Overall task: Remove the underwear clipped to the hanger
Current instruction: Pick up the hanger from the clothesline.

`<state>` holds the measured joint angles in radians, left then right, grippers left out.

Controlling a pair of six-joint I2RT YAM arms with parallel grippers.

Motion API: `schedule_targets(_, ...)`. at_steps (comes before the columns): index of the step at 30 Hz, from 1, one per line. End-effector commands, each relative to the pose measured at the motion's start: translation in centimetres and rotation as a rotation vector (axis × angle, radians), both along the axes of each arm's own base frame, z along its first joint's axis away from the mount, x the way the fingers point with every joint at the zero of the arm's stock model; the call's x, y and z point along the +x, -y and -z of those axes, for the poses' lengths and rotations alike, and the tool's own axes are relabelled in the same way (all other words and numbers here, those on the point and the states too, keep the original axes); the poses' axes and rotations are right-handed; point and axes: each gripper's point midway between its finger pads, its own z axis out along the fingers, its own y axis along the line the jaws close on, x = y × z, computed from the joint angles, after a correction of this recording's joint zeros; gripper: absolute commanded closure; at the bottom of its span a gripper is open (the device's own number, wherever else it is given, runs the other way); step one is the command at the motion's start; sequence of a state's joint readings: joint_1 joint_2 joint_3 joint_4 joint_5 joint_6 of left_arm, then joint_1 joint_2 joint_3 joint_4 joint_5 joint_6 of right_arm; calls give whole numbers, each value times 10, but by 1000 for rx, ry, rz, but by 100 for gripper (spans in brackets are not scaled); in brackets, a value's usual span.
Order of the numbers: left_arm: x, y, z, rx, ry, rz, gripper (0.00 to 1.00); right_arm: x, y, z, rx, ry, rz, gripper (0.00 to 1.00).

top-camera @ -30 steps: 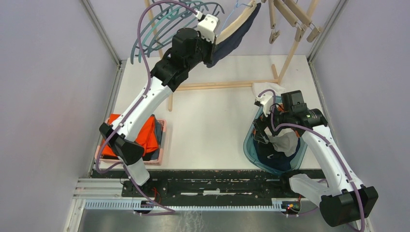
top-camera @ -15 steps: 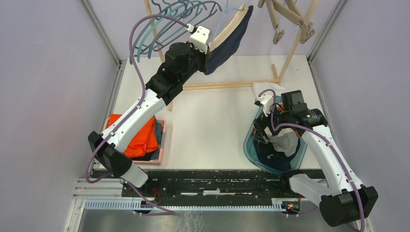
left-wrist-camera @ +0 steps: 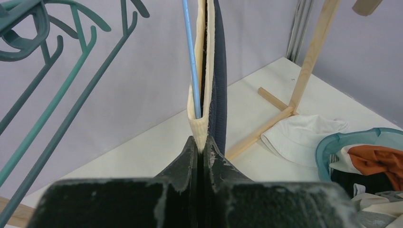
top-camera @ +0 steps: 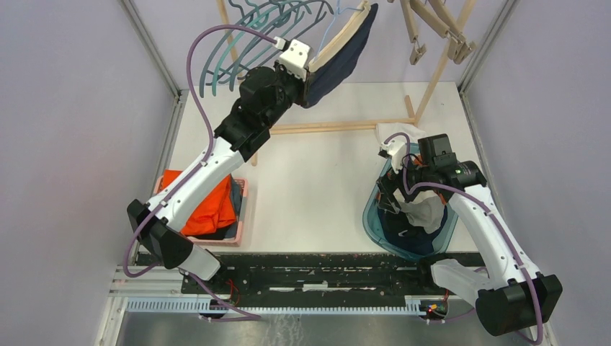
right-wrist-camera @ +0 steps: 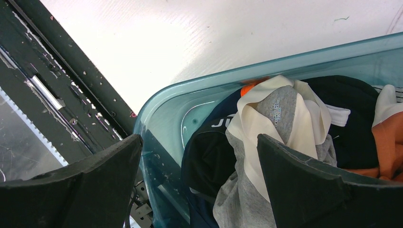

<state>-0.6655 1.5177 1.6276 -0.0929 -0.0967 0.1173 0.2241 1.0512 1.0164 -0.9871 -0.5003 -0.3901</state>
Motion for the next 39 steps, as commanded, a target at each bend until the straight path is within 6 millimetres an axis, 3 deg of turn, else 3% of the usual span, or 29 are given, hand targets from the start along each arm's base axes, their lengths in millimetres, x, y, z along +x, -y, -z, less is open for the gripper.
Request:
schedule_targets(1,-19,-5,-65,-120,192,43,97,6,-3,-4,18,30,-9,0)
schedule_targets(6,-20,-7,-55,-95,222,42,97,6,-3,-2,16,23,-8,0)
schedule_targets(14,-20,-13,-60,-117,279,34,97,7,-2,0,8,19,-9,0)
schedule_targets(18,-21,-12,-63,-142,310,43,97,7,-1,1,3,14,-9,0)
schedule_targets(31,3,5,-55,-176,325,35,97,8,1,6,-12,0,-7,0)
schedule_targets(39,-1,7,-41,-209,287,54,97,8,1,7,-13,-4,-8,0)
